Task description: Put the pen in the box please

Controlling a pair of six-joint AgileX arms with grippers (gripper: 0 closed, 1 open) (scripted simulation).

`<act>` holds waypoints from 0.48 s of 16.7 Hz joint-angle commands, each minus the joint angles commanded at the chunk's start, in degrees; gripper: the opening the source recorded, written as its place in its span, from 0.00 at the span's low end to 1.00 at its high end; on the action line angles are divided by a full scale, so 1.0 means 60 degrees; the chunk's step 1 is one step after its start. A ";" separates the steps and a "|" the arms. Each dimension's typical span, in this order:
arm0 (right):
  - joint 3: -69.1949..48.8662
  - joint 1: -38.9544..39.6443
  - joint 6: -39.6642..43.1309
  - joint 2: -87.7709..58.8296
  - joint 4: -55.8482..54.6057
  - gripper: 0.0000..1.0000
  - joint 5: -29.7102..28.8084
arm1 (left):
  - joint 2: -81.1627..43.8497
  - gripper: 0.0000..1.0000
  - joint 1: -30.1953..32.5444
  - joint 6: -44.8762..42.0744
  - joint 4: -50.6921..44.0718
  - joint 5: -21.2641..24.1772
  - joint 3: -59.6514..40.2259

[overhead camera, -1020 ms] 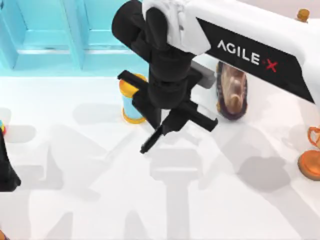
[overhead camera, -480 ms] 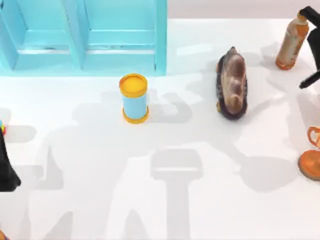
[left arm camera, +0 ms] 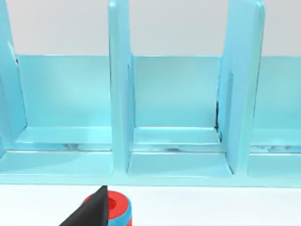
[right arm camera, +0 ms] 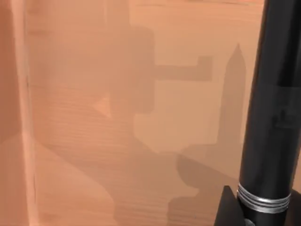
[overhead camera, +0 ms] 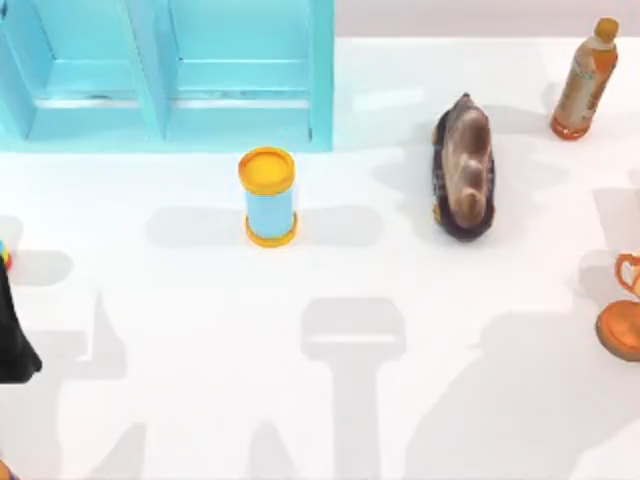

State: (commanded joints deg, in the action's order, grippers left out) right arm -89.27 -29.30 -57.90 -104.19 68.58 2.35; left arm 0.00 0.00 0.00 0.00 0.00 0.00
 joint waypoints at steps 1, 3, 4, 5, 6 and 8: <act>0.0183 -0.0292 -0.0009 0.0041 0.0048 0.00 0.0130 | 0.0000 1.00 0.0000 0.0000 0.0000 0.0000 0.0000; 0.0386 -0.0586 -0.0020 0.0075 0.0107 0.00 0.0273 | 0.0000 1.00 0.0000 0.0000 0.0000 0.0000 0.0000; 0.0390 -0.0592 -0.0021 0.0076 0.0108 0.00 0.0276 | 0.0000 1.00 0.0000 0.0000 0.0000 0.0000 0.0000; 0.0390 -0.0592 -0.0021 0.0076 0.0108 0.00 0.0276 | 0.0000 1.00 0.0000 0.0000 0.0000 0.0000 0.0000; 0.0390 -0.0592 -0.0021 0.0076 0.0108 0.00 0.0276 | 0.0000 1.00 0.0000 0.0000 0.0000 0.0000 0.0000; 0.0369 -0.0546 -0.0026 0.0031 0.0090 0.00 0.0254 | 0.0000 1.00 0.0000 0.0000 0.0000 0.0000 0.0000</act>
State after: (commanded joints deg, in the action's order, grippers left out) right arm -87.05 -32.58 -58.06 -104.00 69.12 3.87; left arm 0.00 0.00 0.00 0.00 0.00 0.00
